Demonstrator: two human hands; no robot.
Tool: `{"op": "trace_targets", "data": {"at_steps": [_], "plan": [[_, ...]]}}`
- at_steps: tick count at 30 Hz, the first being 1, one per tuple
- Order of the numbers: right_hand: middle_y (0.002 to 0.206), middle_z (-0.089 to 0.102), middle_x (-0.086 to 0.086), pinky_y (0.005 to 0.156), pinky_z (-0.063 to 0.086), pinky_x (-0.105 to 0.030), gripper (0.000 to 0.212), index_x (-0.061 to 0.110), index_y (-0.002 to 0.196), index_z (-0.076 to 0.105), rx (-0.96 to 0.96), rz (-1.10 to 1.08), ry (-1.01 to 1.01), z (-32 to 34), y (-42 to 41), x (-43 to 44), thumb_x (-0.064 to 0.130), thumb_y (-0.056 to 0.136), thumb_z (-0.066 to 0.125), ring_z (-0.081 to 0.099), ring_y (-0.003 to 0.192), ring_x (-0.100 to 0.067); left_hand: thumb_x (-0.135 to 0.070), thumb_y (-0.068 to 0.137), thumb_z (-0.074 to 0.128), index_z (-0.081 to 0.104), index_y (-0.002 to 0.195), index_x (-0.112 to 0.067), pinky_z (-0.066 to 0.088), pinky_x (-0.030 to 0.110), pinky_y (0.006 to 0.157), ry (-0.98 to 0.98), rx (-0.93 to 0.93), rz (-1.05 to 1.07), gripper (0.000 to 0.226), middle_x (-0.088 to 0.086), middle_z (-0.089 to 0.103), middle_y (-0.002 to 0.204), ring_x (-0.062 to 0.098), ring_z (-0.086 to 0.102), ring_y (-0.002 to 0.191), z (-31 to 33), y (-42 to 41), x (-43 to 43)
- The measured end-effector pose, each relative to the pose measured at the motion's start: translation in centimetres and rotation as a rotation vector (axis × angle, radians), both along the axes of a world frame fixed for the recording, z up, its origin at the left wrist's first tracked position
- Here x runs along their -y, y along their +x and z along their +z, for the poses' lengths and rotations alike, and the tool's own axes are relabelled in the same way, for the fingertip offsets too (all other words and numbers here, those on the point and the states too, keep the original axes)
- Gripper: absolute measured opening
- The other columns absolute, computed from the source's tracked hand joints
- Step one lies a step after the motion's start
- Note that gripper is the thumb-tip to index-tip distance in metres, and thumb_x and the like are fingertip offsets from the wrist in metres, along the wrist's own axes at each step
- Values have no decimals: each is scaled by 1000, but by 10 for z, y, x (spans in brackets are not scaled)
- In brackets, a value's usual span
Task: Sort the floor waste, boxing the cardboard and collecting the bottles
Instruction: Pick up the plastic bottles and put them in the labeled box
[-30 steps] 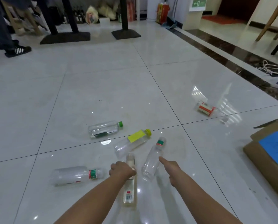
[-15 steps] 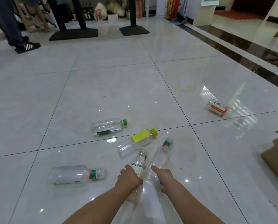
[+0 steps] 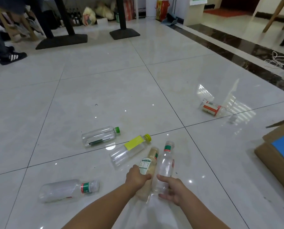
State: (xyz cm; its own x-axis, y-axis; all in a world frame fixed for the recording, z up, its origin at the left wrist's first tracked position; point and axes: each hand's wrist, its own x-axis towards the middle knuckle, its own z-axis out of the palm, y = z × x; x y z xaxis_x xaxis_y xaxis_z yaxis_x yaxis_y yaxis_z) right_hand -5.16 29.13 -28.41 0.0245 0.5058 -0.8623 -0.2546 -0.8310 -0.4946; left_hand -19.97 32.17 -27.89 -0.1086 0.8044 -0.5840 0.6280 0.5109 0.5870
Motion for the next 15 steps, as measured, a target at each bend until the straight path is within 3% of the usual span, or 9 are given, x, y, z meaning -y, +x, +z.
{"op": "trace_targets", "data": {"at_steps": [6, 11, 15], "plan": [[123, 60, -20, 49, 56, -28, 60, -1, 123, 54, 48, -158, 94, 38, 58, 18, 17, 73, 80, 63, 92, -30, -35, 74, 76, 49, 121, -7, 52, 42, 91, 106, 78, -97, 61, 12, 58, 120, 29, 59, 109, 34, 65, 2], [121, 59, -18, 57, 58, -32, 66, 0, 129, 48, 72, -345, 213, 84, 124, 48, 16, 73, 80, 66, 79, -26, -35, 73, 77, 50, 123, -6, 54, 41, 90, 214, 123, -273, 63, 12, 60, 121, 28, 60, 108, 87, 140, 13], [125, 54, -18, 61, 55, -34, 59, 7, 128, 46, 161, -507, 296, 141, 195, 72, 20, 78, 76, 61, 97, -26, -35, 76, 76, 52, 126, -6, 54, 36, 86, 306, 186, -437, 62, 13, 61, 123, 29, 60, 110, 143, 222, 24]]}}
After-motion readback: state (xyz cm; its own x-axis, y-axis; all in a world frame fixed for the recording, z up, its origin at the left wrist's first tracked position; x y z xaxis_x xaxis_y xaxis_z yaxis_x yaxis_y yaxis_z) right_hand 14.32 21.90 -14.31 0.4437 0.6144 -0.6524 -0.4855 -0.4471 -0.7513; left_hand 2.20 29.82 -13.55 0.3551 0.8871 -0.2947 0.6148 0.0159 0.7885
